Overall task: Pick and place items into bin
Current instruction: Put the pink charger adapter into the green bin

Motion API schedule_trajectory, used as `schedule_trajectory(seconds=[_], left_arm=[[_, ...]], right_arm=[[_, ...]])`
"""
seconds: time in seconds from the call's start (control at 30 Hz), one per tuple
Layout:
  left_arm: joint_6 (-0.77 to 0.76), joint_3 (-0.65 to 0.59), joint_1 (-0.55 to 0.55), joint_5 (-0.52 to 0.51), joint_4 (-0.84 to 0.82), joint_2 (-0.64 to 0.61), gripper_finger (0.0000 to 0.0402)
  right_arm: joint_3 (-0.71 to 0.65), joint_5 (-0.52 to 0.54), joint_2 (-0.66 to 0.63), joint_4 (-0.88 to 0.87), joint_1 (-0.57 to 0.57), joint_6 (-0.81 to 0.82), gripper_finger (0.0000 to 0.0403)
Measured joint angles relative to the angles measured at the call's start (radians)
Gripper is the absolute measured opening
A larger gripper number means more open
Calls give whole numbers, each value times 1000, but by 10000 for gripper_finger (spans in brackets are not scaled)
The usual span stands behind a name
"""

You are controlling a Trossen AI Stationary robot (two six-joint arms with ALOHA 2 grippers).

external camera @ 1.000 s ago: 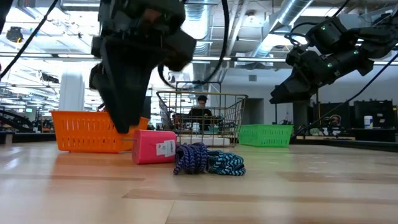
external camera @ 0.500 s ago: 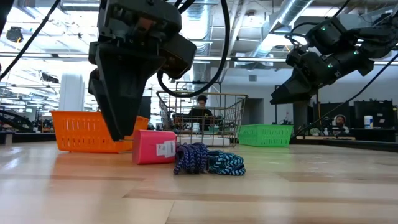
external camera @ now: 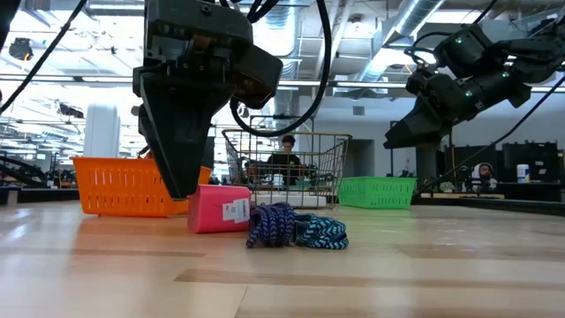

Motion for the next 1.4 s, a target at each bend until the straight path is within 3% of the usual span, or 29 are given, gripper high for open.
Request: schedule_trajectory(seconds=[0.87,1.13,1.4], left_arm=[[11,1,-1,-1,12,9,163],[12,6,-1,91,37,60,163],[-3,9,0,84,44,63,163]], right_arm=[[0,0,0,-1,0,-1,244],[0,0,0,-3,0,-1,244],[0,0,0,-3,0,-2,244]])
